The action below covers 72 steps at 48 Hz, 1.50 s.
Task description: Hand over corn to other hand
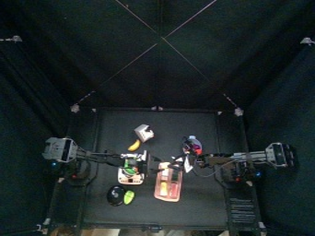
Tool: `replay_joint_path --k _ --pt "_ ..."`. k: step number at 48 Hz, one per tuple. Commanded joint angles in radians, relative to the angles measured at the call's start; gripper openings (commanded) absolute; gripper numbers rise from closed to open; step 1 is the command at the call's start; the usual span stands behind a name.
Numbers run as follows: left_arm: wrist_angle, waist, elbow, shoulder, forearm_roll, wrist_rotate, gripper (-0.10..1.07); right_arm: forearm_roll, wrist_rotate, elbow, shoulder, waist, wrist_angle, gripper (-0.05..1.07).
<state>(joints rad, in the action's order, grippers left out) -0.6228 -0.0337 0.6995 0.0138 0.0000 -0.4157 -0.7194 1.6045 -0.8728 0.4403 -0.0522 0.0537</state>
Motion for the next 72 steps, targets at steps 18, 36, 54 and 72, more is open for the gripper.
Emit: replay_joint_path --k 18,36,54,72 --pt "-0.020 0.002 -0.063 0.032 0.000 -0.003 0.66 -0.020 -0.006 0.009 0.005 -0.006 0.005 0.81" --pt "-0.020 0.008 -0.060 0.032 -0.002 -0.002 0.66 -0.023 -0.008 0.003 0.008 -0.005 0.005 0.81" --pt "-0.020 0.008 -0.063 0.032 -0.002 -0.002 0.66 -0.021 -0.006 0.000 0.017 -0.003 0.003 0.73" --pt "-0.021 0.009 -0.063 0.034 -0.003 0.000 0.70 -0.015 -0.002 -0.008 0.018 -0.008 0.000 0.51"
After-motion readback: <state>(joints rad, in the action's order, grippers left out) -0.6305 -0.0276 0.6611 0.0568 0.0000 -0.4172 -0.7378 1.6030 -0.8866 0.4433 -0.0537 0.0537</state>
